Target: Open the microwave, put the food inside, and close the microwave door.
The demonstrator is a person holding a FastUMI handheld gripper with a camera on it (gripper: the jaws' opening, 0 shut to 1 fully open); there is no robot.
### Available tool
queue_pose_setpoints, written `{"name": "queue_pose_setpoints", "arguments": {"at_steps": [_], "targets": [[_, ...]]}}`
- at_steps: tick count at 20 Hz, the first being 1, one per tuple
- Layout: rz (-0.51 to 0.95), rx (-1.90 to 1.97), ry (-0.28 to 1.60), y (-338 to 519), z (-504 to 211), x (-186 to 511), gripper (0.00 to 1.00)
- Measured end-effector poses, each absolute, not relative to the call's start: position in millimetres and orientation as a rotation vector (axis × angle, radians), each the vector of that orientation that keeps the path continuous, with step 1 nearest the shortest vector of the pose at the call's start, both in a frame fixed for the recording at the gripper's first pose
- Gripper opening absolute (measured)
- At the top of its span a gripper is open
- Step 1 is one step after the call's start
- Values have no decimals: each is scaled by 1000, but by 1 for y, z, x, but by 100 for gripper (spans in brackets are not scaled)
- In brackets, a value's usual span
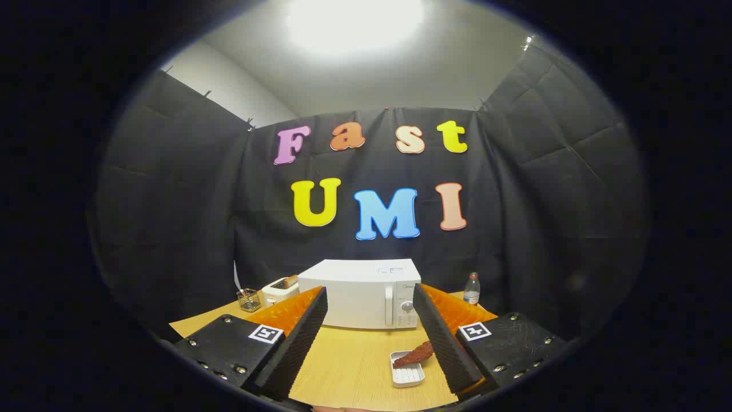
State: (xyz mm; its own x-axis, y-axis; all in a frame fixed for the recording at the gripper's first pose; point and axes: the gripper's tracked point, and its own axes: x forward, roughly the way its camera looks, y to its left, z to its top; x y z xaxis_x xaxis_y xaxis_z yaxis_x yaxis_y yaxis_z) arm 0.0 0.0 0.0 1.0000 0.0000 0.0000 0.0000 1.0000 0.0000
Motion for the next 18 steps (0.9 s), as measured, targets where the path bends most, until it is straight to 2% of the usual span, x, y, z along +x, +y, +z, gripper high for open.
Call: {"name": "queue_pose_setpoints", "arguments": {"at_steps": [18], "targets": [[16,24,31,-6,-18,16,96]]}}
